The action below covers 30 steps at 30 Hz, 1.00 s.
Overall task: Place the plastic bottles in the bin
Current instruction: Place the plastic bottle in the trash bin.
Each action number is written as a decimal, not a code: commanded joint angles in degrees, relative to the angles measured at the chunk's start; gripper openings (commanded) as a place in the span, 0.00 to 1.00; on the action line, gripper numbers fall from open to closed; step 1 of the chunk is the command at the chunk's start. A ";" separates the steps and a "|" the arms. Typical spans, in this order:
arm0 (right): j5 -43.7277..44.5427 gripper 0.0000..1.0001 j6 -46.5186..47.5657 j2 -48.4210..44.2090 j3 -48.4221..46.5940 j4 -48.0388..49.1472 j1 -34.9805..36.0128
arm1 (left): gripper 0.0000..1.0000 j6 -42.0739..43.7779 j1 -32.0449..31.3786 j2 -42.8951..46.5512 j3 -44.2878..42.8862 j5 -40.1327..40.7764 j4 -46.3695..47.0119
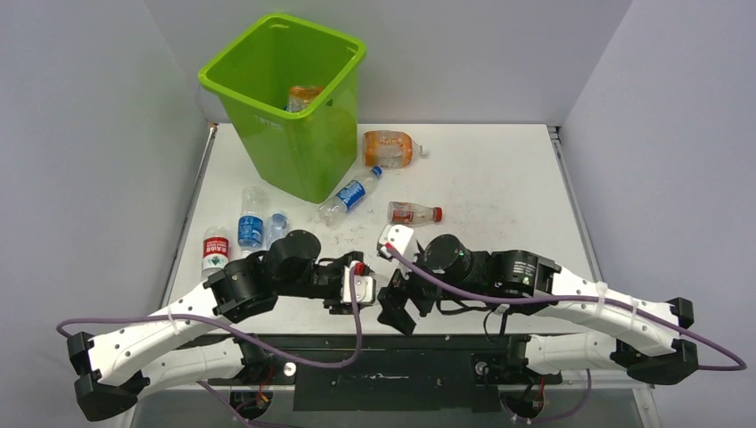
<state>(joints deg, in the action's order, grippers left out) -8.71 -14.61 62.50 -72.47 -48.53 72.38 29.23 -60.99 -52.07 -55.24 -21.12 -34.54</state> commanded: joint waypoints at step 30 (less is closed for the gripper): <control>12.73 0.96 -8.41 -14.21 37.12 71.36 0.41 | 0.00 -75.30 -0.09 1.54 33.45 36.17 107.80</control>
<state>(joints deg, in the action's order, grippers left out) 3.77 -21.78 44.75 -33.76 15.97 72.47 -44.38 -60.97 -51.22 -20.51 15.22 68.75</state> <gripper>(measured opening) 0.932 0.524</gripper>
